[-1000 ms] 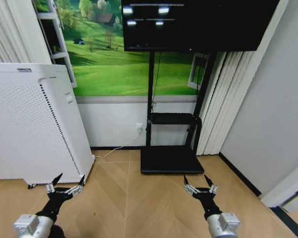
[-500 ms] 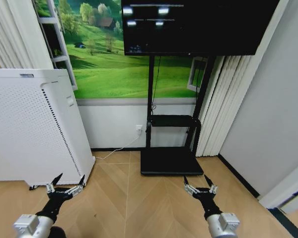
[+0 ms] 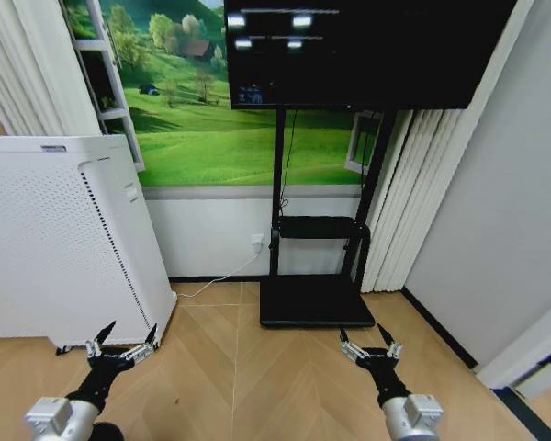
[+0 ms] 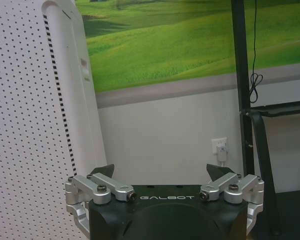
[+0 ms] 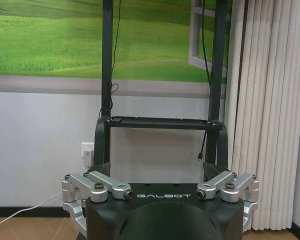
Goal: Pick up the trash bin and place the garbage on the floor into it.
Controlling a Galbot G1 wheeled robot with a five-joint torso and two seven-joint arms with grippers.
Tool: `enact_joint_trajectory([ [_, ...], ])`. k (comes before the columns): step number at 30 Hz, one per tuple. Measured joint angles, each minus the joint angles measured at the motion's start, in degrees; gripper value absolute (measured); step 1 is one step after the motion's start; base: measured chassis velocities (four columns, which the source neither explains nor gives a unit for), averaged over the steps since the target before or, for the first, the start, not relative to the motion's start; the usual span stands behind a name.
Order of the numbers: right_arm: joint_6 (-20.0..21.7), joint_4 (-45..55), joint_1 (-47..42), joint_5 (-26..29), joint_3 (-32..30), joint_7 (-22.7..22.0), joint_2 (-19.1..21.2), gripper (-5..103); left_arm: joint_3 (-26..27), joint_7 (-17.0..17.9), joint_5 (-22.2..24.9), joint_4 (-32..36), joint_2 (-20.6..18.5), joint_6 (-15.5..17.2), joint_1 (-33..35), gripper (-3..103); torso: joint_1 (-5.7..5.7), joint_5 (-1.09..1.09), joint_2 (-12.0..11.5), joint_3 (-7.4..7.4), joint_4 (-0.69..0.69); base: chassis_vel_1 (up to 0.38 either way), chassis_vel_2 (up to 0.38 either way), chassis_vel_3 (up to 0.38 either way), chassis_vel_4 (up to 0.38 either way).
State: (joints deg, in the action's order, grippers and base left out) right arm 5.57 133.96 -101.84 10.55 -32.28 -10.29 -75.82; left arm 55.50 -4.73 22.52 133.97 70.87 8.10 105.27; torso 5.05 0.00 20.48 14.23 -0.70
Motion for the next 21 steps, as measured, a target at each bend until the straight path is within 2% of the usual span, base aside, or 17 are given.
enact_joint_trajectory([
  [21,0.0,0.0,0.0,0.0,0.0,0.0,0.0,100,0.0,0.0,0.0,0.0,0.0,0.0,0.0,100,1.6,0.0,4.64,3.05,0.0,0.0,0.0,0.0,0.0],
])
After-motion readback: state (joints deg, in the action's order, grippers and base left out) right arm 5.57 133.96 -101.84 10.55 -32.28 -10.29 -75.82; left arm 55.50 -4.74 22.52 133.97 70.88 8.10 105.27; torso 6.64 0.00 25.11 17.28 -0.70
